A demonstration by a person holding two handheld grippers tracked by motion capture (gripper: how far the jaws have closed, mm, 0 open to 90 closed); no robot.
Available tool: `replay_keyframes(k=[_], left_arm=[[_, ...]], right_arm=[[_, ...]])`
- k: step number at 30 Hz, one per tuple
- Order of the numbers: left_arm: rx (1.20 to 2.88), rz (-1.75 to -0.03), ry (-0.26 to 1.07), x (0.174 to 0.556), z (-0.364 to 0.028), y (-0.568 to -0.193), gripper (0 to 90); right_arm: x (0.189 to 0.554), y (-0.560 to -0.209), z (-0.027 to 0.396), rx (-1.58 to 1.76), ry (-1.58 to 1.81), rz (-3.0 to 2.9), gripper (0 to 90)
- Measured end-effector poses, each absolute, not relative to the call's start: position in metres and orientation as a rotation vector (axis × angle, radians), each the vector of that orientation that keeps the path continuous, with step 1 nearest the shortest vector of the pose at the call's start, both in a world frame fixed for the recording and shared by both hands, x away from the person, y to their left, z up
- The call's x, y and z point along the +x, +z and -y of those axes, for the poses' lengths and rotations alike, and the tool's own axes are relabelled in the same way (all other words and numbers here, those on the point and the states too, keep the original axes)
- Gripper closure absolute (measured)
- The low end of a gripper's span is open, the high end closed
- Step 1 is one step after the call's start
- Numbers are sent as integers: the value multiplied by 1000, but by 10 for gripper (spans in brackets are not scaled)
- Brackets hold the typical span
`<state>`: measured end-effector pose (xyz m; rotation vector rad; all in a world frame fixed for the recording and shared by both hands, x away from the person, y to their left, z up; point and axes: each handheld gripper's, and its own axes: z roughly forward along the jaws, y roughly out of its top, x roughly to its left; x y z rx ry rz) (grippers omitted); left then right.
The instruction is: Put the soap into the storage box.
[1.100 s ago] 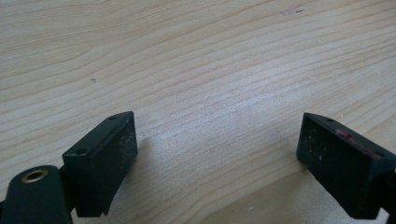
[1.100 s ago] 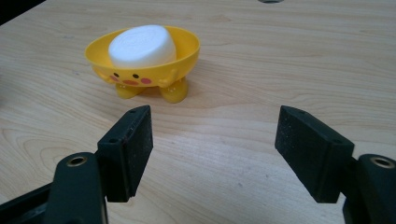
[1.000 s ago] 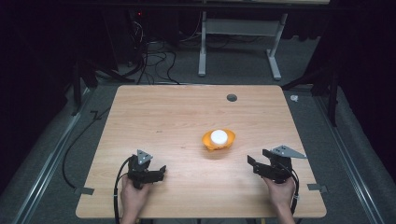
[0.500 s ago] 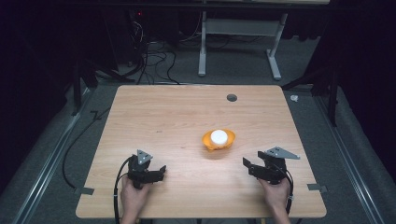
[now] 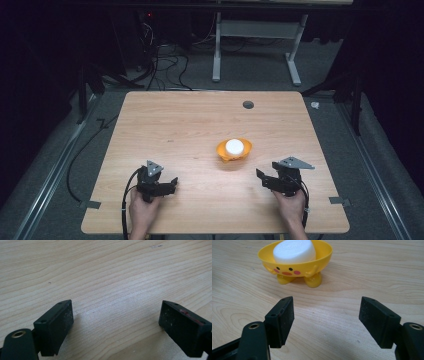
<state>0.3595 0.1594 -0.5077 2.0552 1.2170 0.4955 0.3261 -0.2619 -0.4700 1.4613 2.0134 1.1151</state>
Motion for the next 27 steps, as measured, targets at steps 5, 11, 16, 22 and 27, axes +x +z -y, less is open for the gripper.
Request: replay_keyframes(k=[5,11,16,22,27], left_arm=[[2055,-1217,495,359,-159,-508,127],[2055,-1217,495,359,-159,-508,126],[2055,-1217,495,359,-159,-508,127],[2055,-1217,496,359,-159,-508,127],[2055,-1217,495,359,-159,-508,126]], right_arm=[[331,-474,258,1454,1087,-2030,292],[334,-478,253,1451,1058,-2043,294],[337,-481,252,1459,1043,-2050,294],[339,-484,250,1458,1025,-2052,295],[342,-487,249,1466,997,-2050,299]])
